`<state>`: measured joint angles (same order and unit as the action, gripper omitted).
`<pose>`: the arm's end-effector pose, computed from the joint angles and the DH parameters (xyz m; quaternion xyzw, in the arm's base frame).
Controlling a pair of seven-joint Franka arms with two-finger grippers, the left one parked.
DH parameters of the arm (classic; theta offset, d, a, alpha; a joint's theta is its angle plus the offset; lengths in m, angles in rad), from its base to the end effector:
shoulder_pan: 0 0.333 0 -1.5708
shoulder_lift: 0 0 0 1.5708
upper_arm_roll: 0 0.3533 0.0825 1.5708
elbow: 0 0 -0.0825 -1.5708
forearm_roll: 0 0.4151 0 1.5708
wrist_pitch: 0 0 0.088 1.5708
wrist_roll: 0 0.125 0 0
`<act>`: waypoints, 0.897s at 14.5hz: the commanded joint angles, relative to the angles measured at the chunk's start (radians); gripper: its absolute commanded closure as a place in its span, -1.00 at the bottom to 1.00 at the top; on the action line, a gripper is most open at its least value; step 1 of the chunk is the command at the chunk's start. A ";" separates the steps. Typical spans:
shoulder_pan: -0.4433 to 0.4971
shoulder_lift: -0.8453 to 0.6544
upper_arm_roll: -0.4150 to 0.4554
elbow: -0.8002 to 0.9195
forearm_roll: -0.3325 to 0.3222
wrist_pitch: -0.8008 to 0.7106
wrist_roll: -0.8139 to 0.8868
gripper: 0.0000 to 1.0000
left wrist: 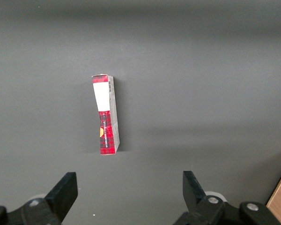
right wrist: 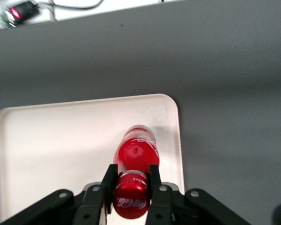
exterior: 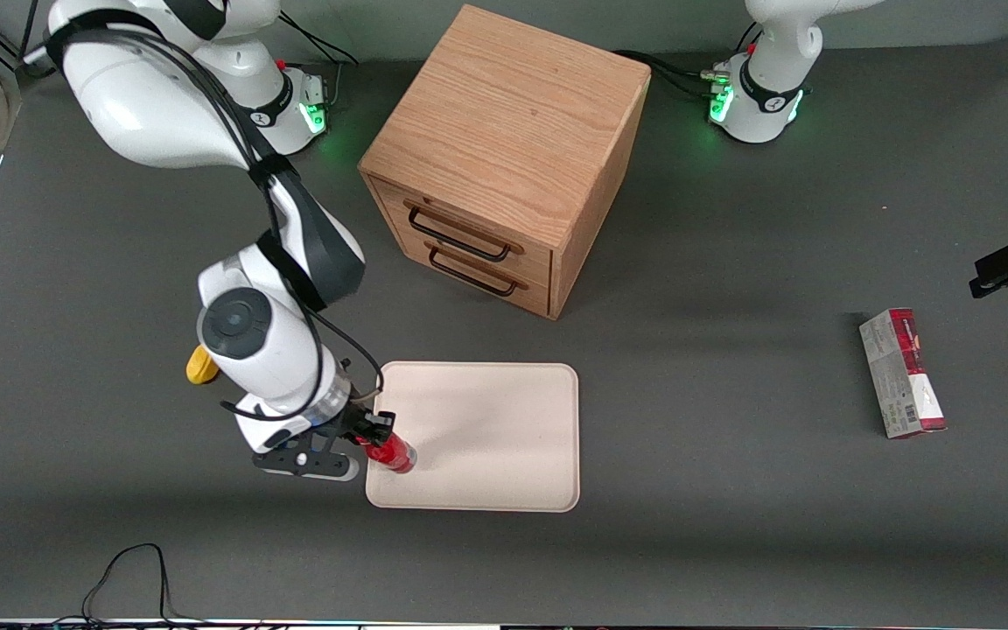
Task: Place coke bottle on tray
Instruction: 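Lower the bottle onto the tray and open the right gripper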
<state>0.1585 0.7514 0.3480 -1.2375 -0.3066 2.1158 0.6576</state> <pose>0.7574 0.3104 0.3517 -0.9943 0.0604 -0.0835 0.0265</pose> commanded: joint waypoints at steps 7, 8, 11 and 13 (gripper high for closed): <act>-0.004 0.035 -0.006 -0.002 -0.083 0.117 0.025 -1.00; -0.004 0.035 -0.006 -0.002 -0.081 0.133 0.028 -1.00; -0.010 0.025 -0.007 0.007 -0.077 0.151 0.031 -1.00; -0.011 0.000 -0.012 0.012 -0.077 0.127 0.020 -1.00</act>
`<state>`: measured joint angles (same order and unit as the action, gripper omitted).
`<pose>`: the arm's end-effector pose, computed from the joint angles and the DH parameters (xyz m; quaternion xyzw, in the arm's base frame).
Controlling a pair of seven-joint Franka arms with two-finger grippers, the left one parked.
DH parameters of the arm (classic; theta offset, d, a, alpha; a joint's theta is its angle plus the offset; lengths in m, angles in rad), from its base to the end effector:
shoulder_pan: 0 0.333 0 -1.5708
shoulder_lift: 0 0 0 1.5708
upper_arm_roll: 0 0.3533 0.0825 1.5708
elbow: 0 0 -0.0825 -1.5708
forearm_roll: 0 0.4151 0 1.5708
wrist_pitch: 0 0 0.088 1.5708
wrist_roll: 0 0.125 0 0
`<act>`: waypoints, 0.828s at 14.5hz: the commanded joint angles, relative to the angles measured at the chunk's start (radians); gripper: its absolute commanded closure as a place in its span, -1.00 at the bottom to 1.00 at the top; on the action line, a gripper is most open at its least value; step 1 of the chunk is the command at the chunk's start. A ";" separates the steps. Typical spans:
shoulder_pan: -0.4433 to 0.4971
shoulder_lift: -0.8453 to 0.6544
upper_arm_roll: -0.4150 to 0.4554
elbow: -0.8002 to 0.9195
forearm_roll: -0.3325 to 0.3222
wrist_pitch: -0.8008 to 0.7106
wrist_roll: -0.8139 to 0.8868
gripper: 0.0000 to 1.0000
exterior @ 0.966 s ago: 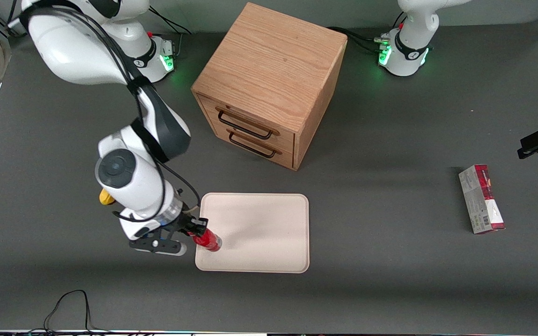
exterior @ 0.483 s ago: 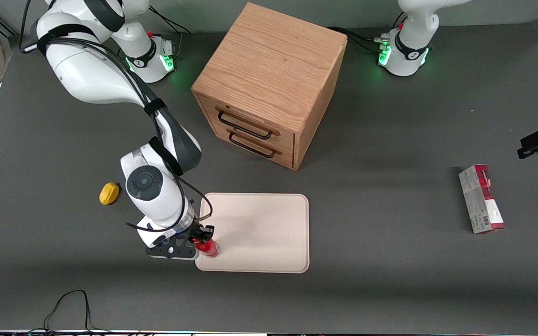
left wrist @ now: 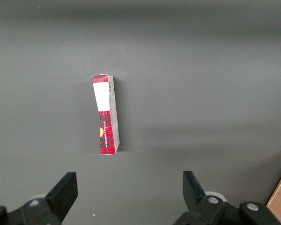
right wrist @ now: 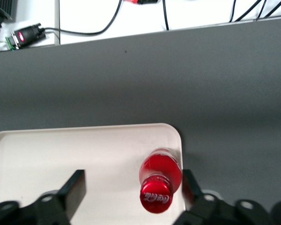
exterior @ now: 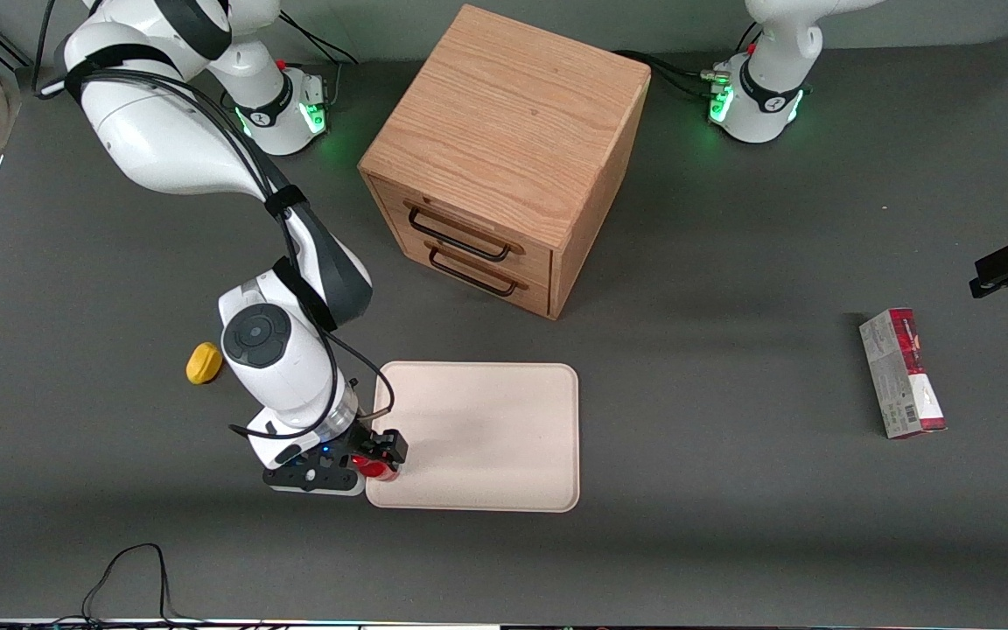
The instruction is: Place coke bottle on tray
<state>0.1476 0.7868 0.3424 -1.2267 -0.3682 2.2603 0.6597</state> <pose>0.7786 0.3045 0.3446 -0.9872 0.0522 -0.1455 0.0404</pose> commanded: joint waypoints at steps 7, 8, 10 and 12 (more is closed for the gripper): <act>0.023 -0.289 -0.281 -0.074 0.302 -0.350 -0.449 -1.00; 0.021 -0.337 -0.322 -0.120 0.314 -0.355 -0.507 -1.00; 0.007 -0.420 -0.367 -0.204 0.321 -0.382 -0.570 -1.00; -0.006 -0.503 -0.385 -0.281 0.321 -0.404 -0.585 -1.00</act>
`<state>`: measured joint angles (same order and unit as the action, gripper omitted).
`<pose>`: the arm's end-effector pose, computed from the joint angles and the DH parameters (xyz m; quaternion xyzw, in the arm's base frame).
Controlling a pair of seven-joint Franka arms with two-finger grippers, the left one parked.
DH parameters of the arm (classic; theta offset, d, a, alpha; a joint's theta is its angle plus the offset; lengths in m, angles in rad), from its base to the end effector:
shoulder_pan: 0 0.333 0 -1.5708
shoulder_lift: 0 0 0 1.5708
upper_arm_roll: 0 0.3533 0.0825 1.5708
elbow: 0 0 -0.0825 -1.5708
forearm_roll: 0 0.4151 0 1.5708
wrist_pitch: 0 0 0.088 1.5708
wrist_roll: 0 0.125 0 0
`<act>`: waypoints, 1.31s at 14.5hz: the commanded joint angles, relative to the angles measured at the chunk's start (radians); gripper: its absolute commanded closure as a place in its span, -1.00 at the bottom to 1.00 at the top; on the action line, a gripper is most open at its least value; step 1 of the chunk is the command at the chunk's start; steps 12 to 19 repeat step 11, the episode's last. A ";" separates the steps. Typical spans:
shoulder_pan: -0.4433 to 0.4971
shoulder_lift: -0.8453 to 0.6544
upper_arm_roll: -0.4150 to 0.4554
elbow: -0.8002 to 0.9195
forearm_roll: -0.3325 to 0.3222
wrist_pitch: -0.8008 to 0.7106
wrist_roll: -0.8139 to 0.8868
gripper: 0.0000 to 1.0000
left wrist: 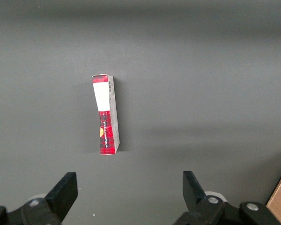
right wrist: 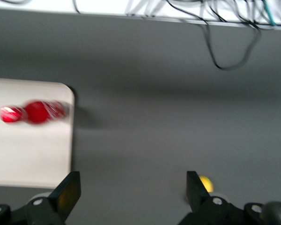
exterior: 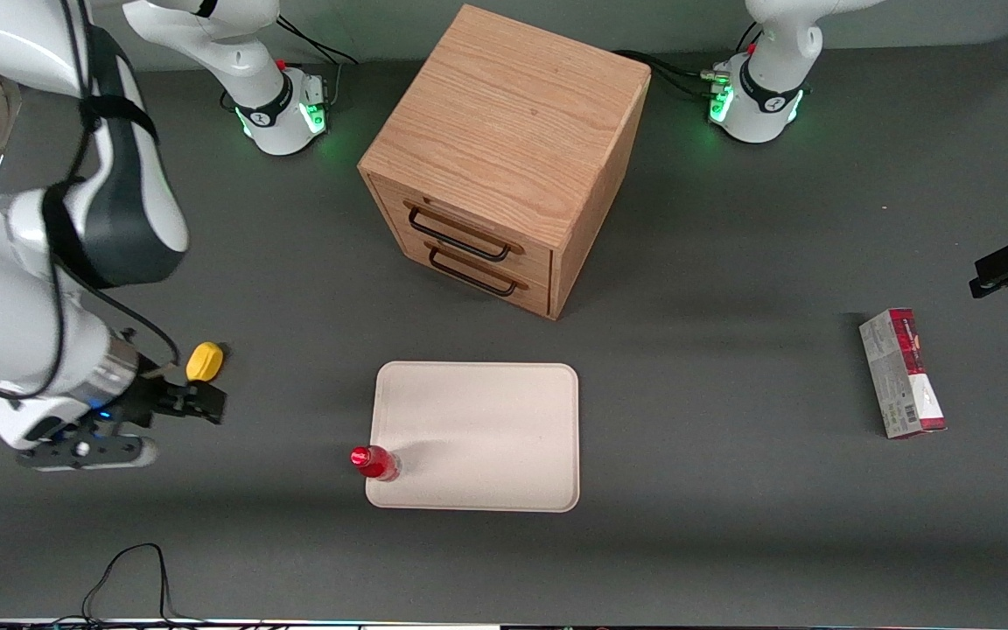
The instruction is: Place coke bottle on tray
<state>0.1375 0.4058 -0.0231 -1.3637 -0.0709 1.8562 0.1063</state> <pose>0.7326 0.0804 0.5074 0.9982 0.0137 0.0474 0.0339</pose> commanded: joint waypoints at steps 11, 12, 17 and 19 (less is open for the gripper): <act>-0.010 -0.406 -0.047 -0.402 0.019 -0.023 -0.022 -1.00; -0.010 -0.406 -0.047 -0.402 0.019 -0.023 -0.022 -1.00; -0.010 -0.406 -0.047 -0.402 0.019 -0.023 -0.022 -1.00; -0.010 -0.406 -0.047 -0.402 0.019 -0.023 -0.022 -1.00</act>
